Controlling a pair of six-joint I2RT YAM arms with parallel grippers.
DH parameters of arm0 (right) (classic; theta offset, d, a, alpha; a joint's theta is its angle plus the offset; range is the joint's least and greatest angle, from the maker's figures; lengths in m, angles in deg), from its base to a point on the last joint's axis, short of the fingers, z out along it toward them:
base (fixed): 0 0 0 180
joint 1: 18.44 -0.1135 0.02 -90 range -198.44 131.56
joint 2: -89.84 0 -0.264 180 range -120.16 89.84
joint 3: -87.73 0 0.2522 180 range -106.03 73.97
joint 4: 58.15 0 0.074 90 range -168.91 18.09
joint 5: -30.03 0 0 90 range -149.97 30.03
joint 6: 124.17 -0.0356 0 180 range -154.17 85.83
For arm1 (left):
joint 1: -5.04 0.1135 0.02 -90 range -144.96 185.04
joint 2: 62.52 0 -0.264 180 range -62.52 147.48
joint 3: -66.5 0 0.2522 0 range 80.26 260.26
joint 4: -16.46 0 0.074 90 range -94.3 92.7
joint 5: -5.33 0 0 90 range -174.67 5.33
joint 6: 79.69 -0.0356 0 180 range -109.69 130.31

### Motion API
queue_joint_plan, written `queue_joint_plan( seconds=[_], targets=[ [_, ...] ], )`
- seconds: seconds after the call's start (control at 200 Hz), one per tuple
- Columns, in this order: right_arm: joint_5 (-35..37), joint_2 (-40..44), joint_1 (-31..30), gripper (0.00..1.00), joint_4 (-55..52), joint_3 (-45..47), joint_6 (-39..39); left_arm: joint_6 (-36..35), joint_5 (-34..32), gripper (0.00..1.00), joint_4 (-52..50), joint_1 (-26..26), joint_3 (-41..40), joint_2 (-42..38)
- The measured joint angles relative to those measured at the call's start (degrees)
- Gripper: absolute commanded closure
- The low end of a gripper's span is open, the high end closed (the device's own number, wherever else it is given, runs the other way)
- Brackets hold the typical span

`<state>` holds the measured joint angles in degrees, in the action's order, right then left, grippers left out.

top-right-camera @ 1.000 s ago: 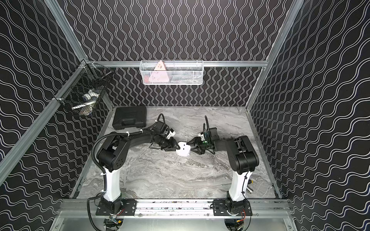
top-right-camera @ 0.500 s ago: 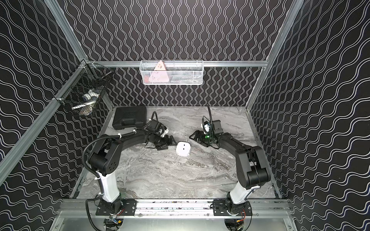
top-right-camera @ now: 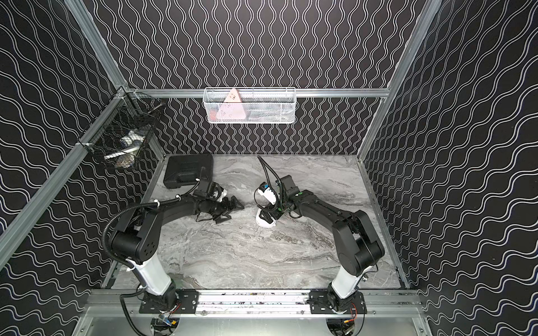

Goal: Insert the battery into the alarm
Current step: Adjust the alarm at the center of the board.

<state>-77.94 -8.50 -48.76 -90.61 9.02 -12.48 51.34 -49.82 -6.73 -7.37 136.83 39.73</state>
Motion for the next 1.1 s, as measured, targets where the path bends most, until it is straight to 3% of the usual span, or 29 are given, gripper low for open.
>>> queue_joint_plan(
  seconds=[0.33,0.766,1.101],
  targets=[
    [0.52,-5.07,-0.15,0.01,-4.94,-3.02,10.34,-0.04,1.77,0.01,0.96,0.39,-0.55,0.07],
    [3.63,-8.26,-1.22,0.0,-5.2,-3.26,14.78,-0.07,2.67,0.01,1.79,0.42,-0.68,0.74],
    [3.87,-8.15,-1.38,0.13,-4.68,-3.13,15.37,-0.07,3.13,0.01,2.38,0.44,-0.68,1.07]
  ],
)
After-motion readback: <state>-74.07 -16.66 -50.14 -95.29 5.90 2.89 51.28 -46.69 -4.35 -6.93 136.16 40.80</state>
